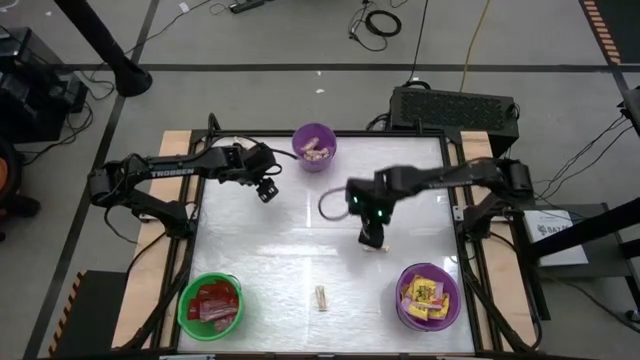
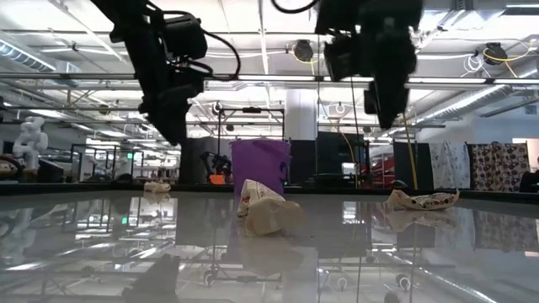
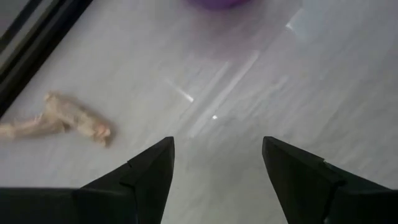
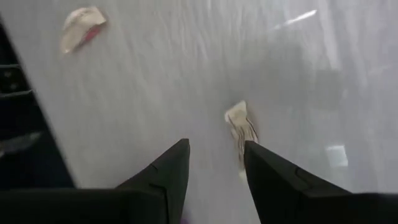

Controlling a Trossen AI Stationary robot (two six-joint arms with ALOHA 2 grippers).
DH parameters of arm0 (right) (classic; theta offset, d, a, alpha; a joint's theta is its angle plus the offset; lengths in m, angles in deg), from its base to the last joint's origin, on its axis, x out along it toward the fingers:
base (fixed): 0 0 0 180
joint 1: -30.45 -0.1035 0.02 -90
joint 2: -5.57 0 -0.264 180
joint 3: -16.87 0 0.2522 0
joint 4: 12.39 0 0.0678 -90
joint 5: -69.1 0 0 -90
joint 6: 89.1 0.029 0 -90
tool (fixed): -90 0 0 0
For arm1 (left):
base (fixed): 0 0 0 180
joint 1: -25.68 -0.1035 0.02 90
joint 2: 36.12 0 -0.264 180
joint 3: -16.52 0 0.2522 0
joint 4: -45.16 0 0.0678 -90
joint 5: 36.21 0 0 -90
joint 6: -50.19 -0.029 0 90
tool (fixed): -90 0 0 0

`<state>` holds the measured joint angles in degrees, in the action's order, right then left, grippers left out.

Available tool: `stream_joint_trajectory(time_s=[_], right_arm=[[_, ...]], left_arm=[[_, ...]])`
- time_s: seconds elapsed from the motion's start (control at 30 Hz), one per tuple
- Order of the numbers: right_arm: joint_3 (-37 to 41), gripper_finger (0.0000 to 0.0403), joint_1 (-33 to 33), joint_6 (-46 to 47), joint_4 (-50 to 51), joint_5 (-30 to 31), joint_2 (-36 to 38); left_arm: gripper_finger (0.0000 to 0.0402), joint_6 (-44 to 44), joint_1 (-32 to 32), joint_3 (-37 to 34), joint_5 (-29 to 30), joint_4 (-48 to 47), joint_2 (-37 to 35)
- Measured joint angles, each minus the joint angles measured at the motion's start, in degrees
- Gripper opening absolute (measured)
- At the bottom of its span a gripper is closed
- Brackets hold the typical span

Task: Sort candy by brand, put in halloween buckets
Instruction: Put the white chocolate into the top purple bucket

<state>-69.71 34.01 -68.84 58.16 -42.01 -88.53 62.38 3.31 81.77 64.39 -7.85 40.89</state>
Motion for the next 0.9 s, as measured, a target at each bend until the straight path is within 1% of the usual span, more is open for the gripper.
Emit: stream_joint_trajectory(time_s=[0.1,0.23,0.33,0.47,0.57,0.7,0.9], right_arm=[[6.7,0.0146,-3.3,4.4,-8.3,3.0,1.9],[12.9,0.0146,-6.8,3.5,-15.0,3.3,2.1],[15.5,0.0146,-7.9,2.6,-18.7,3.6,2.0],[17.3,0.0146,-8.1,3.0,-18.7,8.5,2.0],[18.6,0.0146,-8.2,2.7,-19.1,10.4,2.0],[20.1,0.0146,-8.2,0.7,-20.0,10.8,2.0],[22.9,0.0146,-8.2,0.1,-25.2,11.0,2.0]], left_arm=[[0.0251,-1.3,0.3,0.0,-2.2,2.9,0.0],[0.0251,-2.3,0.3,0.0,-5.3,6.0,0.0],[0.0251,-2.2,0.3,0.0,-5.4,6.6,0.0],[0.0251,-2.1,0.3,0.0,-5.5,6.8,0.0],[0.0251,-2.0,0.3,0.0,-5.9,6.8,0.0],[0.0251,-2.0,0.3,0.0,-5.9,6.8,0.0],[0.0251,-0.5,0.3,0.0,-5.9,6.8,0.0]])
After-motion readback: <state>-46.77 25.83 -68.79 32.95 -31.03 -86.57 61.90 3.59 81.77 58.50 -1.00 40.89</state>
